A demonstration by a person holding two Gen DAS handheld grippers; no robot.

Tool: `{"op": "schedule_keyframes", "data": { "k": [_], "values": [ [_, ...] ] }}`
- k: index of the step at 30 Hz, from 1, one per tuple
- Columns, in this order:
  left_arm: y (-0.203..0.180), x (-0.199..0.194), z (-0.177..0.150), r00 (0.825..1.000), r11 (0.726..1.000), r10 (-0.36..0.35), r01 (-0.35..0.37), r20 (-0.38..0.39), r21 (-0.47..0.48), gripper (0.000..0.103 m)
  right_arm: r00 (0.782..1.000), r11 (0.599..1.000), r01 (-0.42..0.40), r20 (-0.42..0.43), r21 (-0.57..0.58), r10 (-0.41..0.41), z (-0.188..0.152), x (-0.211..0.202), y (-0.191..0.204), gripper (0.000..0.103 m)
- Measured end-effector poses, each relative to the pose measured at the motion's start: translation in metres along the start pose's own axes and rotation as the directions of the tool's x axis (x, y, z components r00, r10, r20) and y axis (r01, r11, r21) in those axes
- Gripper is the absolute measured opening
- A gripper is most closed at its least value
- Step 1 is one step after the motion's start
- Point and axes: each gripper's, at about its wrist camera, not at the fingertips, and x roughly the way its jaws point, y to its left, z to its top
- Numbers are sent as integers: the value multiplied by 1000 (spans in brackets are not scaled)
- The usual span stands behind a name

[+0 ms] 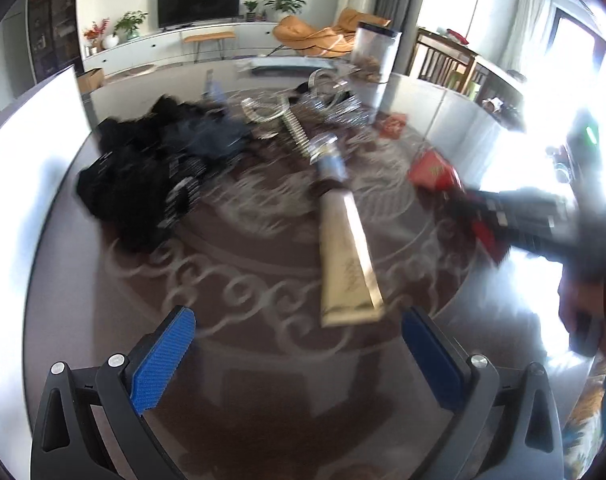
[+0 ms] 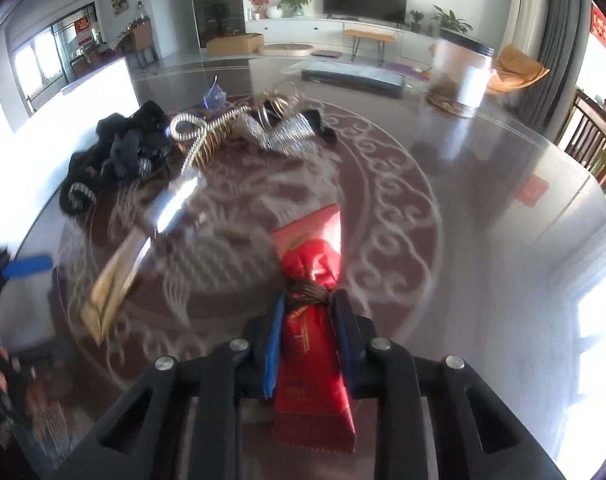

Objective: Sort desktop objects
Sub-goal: 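Grasp the gold tube with the left gripper while the right gripper grasps the red wrapped package, then lift the gold tube and red package off the table with both grippers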

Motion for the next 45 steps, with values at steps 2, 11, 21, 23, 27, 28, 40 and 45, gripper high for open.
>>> {"op": "schedule_keyframes", "data": {
  "k": [2, 11, 21, 23, 27, 28, 40, 45],
  "values": [
    [-13, 12, 19, 1000, 1000, 8, -8, -9, 18, 103, 1000, 1000, 0, -1, 16, 0, -14, -9, -5, 25],
    [-33, 72, 80, 988, 994, 102, -98, -113, 47, 103, 996, 995, -13, 84, 98, 5, -35, -21, -16, 25],
    [-21, 61, 86, 999, 999, 35, -35, -40, 4, 22, 995, 996, 63, 72, 65, -67, -33, -20, -5, 30],
    [-15, 52, 75, 999, 1000, 13, -13, -31, -17, 22, 996, 995, 40, 74, 90, -47, -33, -20, -11, 34],
    [-10, 23, 34, 1000, 1000, -3, 3, -14, -5, 22, 996, 995, 53, 72, 81, -59, -33, -20, -11, 34],
    [-7, 14, 21, 1000, 1000, -2, 1, -10, -8, 22, 995, 995, 70, 72, 70, -75, -33, -20, -10, 34],
    [43, -23, -28, 999, 996, 15, -12, 32, -89, 23, 996, 996, -45, 75, -75, 50, -42, -25, 80, 35],
    [31, -19, -24, 998, 999, 29, -27, 48, -31, 31, 998, 998, -33, 43, -50, 35, -39, -17, 76, 85]
  ]
}}
